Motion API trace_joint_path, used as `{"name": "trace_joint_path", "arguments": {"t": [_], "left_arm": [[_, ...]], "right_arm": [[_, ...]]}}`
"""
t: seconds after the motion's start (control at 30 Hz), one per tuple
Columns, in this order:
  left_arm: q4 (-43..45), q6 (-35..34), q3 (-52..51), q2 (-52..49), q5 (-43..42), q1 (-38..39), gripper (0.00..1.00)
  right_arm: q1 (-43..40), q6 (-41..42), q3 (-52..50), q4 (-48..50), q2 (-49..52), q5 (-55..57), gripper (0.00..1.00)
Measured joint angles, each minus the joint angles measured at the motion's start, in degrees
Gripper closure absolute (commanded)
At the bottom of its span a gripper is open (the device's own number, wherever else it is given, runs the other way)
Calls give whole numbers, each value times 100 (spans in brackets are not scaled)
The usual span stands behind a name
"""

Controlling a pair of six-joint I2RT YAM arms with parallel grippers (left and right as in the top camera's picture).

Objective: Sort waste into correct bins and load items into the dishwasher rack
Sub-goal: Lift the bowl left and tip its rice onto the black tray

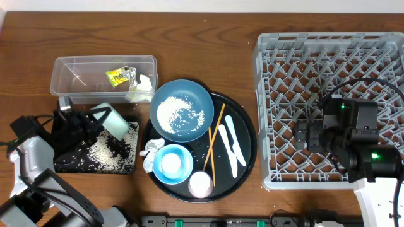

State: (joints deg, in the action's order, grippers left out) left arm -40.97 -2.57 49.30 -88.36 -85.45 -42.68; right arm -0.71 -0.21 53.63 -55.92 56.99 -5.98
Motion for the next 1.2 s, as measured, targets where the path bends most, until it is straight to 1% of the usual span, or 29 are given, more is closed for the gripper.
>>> {"name": "trace_joint_path", "arguments": {"t": [0.13,0.23,0.33,0.43,0.63,0.93,1.03,1.13,1.2], "left_arm": [[11,-149,0,0,177,-15,94],[-9,-87,0,-2,2,-37,94],[11,-118,0,-2,72,-50,94],[2,-13,0,-2,-90,-66,94],[42,11,0,-2,-127,-72,94],[94,-133,0,-2,72,-72,94],[79,-15,0,-2,-50,-74,94],[96,-203,0,-2,227,-79,94],[94,-127,0,-4,92,-83,94]], "right_arm": [[0,0,0,-4,0,0,1],[0,0,0,-20,0,0,1],[0,0,0,-20,0,0,1],[0,0,0,-24,0,0,1],[0,0,0,-22,0,0,1],[0,0,0,-17,0,0,1],[0,0,0,-28,0,0,1],[0,0,0,-33,0,0,1],[0,0,0,-26,0,-2,1]]}}
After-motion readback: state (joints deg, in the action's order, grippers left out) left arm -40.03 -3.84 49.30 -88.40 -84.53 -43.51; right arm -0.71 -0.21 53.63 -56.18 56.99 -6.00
